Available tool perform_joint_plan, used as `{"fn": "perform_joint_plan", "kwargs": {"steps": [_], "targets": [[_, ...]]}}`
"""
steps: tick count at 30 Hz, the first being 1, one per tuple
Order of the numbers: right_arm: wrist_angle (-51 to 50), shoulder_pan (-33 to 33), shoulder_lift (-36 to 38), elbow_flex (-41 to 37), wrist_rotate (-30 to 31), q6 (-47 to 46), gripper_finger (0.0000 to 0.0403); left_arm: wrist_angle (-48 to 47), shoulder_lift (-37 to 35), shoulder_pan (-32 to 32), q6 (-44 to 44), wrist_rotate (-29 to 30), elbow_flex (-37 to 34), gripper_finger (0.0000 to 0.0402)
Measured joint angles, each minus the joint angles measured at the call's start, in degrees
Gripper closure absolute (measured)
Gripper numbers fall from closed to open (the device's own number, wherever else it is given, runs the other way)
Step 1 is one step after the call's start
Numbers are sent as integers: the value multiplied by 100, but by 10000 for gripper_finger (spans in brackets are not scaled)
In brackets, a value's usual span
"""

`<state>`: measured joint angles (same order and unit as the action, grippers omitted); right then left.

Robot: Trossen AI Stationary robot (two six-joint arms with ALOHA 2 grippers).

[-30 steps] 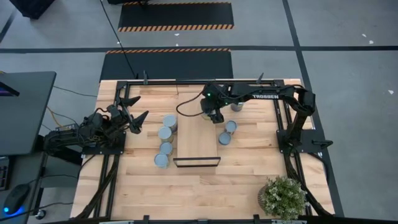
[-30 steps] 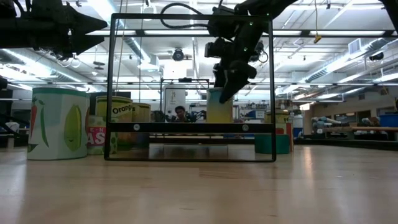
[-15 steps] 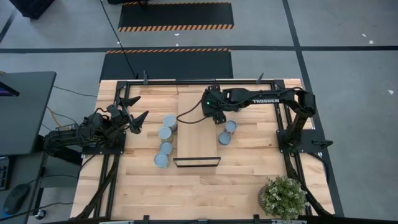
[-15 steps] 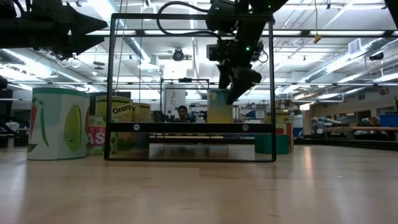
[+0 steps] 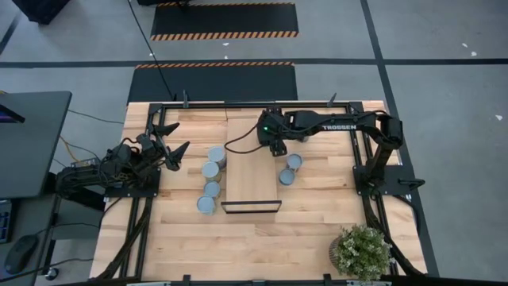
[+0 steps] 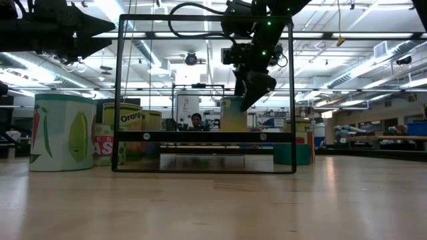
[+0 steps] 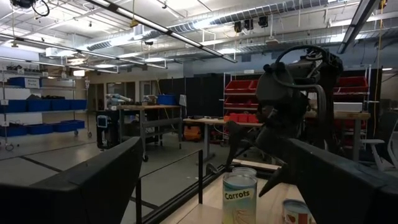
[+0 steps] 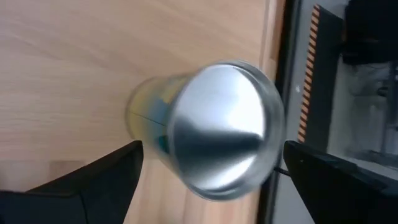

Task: Pick and place cans onto a shelf
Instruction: Adjust the canned carrots on the shelf

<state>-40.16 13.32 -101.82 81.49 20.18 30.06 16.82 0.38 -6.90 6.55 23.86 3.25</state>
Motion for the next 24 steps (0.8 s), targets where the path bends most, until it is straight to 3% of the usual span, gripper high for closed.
{"fn": "perform_joint_plan", "kwargs": {"steps": [10, 24], "targets": [[592, -184, -22, 0, -56, 131, 8, 1, -1, 2, -3, 0, 0, 6], [1078, -29, -31, -90, 720, 233, 8, 2, -2, 0, -35, 0, 0, 6]]}}
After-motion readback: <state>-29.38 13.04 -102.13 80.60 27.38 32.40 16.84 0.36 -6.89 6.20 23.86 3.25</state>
